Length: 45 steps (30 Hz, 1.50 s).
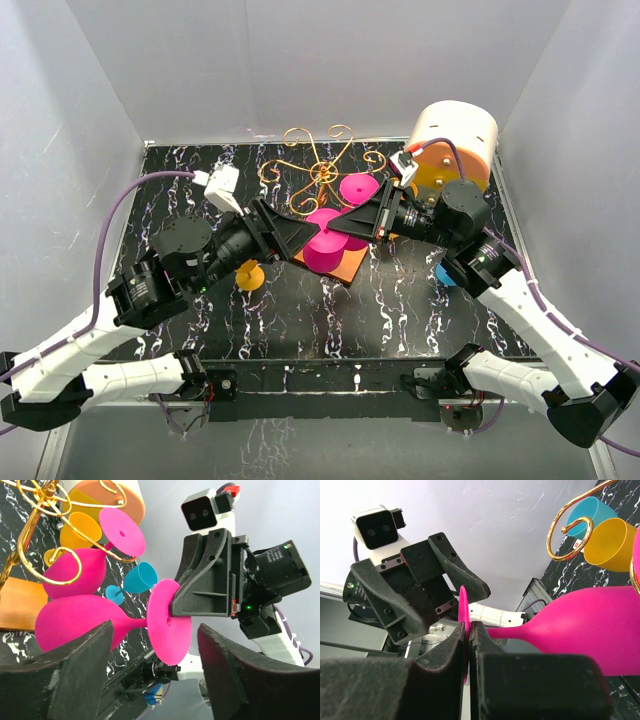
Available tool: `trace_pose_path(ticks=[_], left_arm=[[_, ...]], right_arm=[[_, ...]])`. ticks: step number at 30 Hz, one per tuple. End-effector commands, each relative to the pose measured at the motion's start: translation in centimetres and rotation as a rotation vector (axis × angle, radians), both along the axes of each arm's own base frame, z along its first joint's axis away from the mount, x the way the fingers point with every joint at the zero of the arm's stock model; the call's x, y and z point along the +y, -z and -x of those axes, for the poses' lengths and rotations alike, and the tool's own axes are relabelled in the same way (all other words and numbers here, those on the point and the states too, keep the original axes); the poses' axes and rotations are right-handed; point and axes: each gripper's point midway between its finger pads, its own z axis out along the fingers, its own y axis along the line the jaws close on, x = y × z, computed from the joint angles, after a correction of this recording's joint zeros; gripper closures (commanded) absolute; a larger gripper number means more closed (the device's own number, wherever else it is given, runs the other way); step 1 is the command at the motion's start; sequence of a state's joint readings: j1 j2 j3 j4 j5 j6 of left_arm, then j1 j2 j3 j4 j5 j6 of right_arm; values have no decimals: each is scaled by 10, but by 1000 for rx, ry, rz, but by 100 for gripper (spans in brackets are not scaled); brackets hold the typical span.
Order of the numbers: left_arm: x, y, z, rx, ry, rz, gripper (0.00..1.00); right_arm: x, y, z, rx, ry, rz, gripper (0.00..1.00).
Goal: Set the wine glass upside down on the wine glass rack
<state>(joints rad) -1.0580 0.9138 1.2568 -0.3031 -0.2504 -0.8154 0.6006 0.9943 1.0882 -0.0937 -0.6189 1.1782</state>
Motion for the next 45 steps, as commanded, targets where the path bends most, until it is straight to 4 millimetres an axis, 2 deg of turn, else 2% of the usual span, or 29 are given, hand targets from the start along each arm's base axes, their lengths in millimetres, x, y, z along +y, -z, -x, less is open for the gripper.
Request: trace_pose_path(ticks=[1,10,14,17,21,24,27,32,37,45], left_arm=[[2,-1,-4,37,-43,36,39],[-13,-2,-4,40,-1,78,62],[-17,-5,-7,27,3,103,81],[-19,-5,-10,23,3,112,100],[-21,-2,-15,37,-7,120,100],[-19,-2,-19,40,-22,160,100],[-14,-6,-24,40,-39,220,100],[-8,-4,-39,117,-51,309,100],[-7,5,-55,195,-46,410,100],[-18,6,-68,218,-22,418,100]], right_arm=[[-3,-21,10,-102,-21,-55,100],[-3,-21,12,-105,-31,-59,100],[-3,-19,13,-101,-33,-67,100],[-3,-19,14,-97,-36,-80,100],[-5,-17,11,-84,-5,-73,99],[-9,-22,9,-92,33,-59,75],[-15,-25,4,-91,84,-50,56],[-22,-21,-2,-62,153,-21,40],[-35,-26,-7,-83,241,17,33],[-54,-36,-8,-141,342,31,26]])
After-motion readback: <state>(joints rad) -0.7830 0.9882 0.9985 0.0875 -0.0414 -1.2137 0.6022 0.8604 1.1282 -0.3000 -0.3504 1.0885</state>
